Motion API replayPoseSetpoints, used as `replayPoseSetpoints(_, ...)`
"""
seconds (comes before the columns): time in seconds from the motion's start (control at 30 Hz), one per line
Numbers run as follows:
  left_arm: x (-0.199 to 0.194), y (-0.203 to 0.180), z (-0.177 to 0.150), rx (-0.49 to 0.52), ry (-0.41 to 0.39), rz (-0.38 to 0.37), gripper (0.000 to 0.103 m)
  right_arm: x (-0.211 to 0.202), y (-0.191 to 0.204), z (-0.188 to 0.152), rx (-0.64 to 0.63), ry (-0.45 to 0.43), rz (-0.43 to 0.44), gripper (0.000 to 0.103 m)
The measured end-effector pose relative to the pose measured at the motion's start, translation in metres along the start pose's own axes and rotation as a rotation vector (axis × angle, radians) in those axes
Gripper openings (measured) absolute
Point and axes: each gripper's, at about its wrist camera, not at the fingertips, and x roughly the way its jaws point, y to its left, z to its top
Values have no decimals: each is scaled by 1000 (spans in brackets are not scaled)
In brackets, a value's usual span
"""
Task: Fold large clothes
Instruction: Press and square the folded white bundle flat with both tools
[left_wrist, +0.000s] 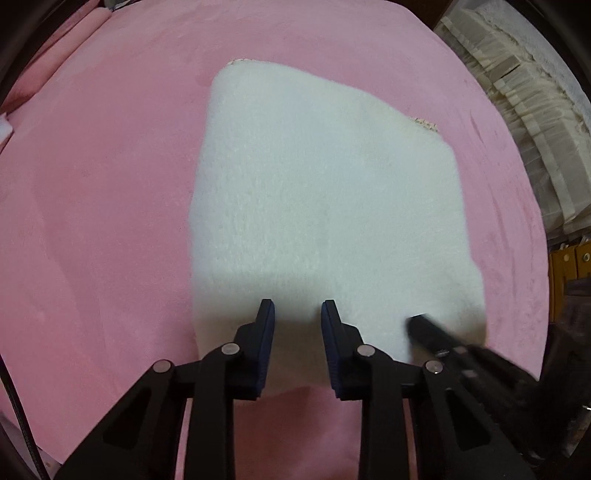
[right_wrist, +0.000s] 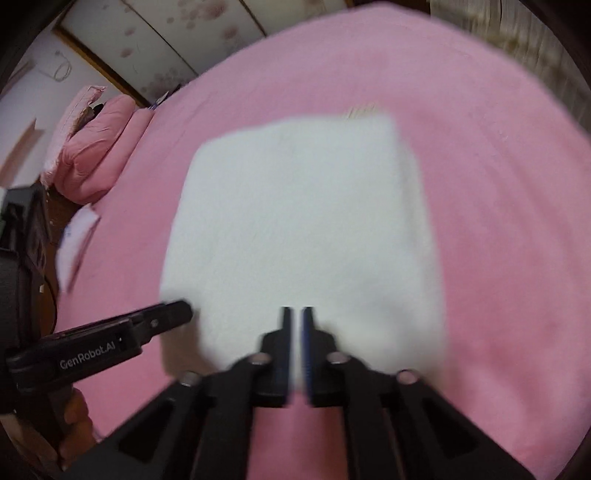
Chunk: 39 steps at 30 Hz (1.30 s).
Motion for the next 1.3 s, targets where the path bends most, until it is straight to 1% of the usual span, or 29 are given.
replayPoseSetpoints(0.07, 9, -3, -2, 15, 24, 25, 24, 28, -4, -3, 54, 79, 54, 0)
replayPoseSetpoints(0.1, 14, -4, -4, 26, 31, 41, 24, 36, -4, -5, 56, 95, 48, 0)
replayPoseSetpoints(0.17, 22, -3, -9, 50, 36, 71, 22, 46, 3, -8, 4, 104, 23, 0)
replayPoseSetpoints(0.2, 24, -3, -12, 57, 34, 83, 18, 47, 3, -9, -15, 106, 22, 0)
replayPoseSetpoints(0.23, 26, -3, -16, 63, 27, 88, 17, 48, 4, -9, -20, 110, 30, 0)
replayPoseSetpoints(0.3, 29, -4, -20, 73, 24, 85, 11, 50, -6, -9, -30, 131, 41, 0)
replayPoseSetpoints(0.33, 30, -2, -23, 68, 28, 80, 10, 48, -13, -10, -30, 136, 39, 0)
replayPoseSetpoints(0.47, 35, 18, -29, 3, 61, 25, 3, 35, -48, -27, 6, 104, -12, 0)
replayPoseSetpoints(0.5, 34, 21, -30, -2, 57, 15, 3, 31, -53, -32, 14, 96, -30, 0)
replayPoseSetpoints(0.57, 28, 19, -36, 33, 10, 15, 3, 24, -55, -36, 6, 76, -87, 0)
replayPoseSetpoints(0.63, 24, 14, -41, 105, -32, 46, 3, 15, -47, -37, -27, 46, -150, 0)
replayPoseSetpoints(0.67, 23, 12, -42, 126, -44, 42, 3, 11, -40, -38, -40, 23, -162, 0)
replayPoseSetpoints(0.7, 22, 13, -40, 128, -52, 15, 3, 9, -38, -38, -45, 6, -142, 0)
replayPoseSetpoints(0.77, 23, 16, -28, 88, -61, -71, 3, 14, -34, -36, -10, 1, 26, 0)
replayPoseSetpoints(0.8, 25, 19, -23, 63, -66, -105, 3, 19, -35, -35, 26, 9, 79, 0)
replayPoseSetpoints(0.87, 30, 28, -3, -21, -84, -180, 3, 40, -29, -22, 111, 40, 153, 0)
replayPoseSetpoints(0.9, 34, 31, 4, -51, -100, -201, 3, 50, -27, -14, 150, 36, 191, 0)
replayPoseSetpoints(0.97, 41, 32, 25, -80, -149, -232, 3, 67, -25, 7, 235, -10, 283, 0)
replayPoseSetpoints(1.0, 44, 31, 41, -80, -170, -239, 3, 73, -25, 18, 262, -34, 310, 0)
replayPoseSetpoints(1.07, 55, 31, 69, -82, -198, -258, 3, 90, -18, 43, 278, -64, 328, 0)
replayPoseSetpoints(1.13, 75, 36, 100, -105, -211, -253, 3, 104, -18, 68, 264, -65, 331, 0)
replayPoseSetpoints(1.17, 81, 41, 110, -131, -212, -240, 3, 109, -18, 78, 248, -71, 324, 0)
replayPoseSetpoints(1.23, 93, 52, 135, -187, -220, -239, 3, 113, -23, 100, 204, -102, 274, 0)
replayPoseSetpoints(1.3, 101, 57, 148, -213, -235, -201, 1, 117, -27, 120, 178, -132, 207, 0)
